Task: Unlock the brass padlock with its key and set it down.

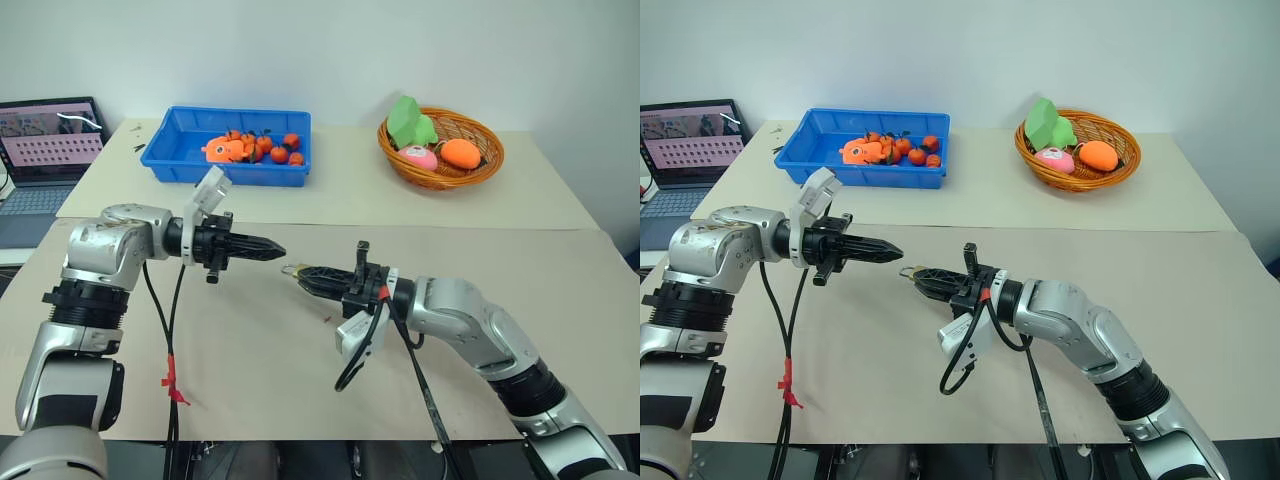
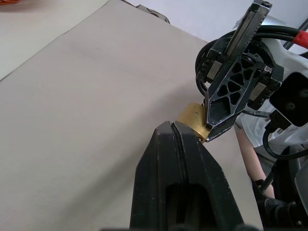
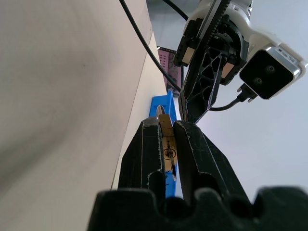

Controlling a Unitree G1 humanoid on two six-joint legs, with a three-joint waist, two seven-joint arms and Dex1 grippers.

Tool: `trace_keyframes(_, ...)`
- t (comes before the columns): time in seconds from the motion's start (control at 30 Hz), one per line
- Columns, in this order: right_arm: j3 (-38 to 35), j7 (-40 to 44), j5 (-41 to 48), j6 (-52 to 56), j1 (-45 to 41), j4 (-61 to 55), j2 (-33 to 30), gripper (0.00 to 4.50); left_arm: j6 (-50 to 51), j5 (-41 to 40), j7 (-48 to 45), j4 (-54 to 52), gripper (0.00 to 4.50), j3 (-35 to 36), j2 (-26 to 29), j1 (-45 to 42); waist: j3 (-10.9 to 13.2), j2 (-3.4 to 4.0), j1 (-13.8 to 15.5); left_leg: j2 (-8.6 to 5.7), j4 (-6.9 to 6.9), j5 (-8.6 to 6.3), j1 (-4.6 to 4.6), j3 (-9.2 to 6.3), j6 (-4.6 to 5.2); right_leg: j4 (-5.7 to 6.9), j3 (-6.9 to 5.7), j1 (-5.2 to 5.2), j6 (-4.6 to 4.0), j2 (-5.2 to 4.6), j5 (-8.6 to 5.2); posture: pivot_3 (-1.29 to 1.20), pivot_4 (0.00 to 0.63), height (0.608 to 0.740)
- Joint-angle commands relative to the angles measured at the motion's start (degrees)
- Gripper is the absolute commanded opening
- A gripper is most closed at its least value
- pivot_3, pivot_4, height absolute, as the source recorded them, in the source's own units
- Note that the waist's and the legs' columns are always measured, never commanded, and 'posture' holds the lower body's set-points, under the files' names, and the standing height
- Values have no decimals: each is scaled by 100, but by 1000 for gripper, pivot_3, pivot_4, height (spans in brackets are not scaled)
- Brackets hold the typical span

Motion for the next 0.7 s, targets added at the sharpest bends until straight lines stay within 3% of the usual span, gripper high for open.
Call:
trace_keyframes(0.03,-103,-57,53,-2,-118,-143,34,237,27,-71,-67,-223,27,20,0,-38,0,0,0,0,0,0,0,0,0,0,0,0,0,0,0,0,150,740)
trace_keyframes(0.7,-251,-38,126,346,-474,-228,177,237,-72,-25,-48,-188,27,-14,-16,41,0,0,-1,0,0,0,0,0,0,0,0,0,0,0,0,0,150,740)
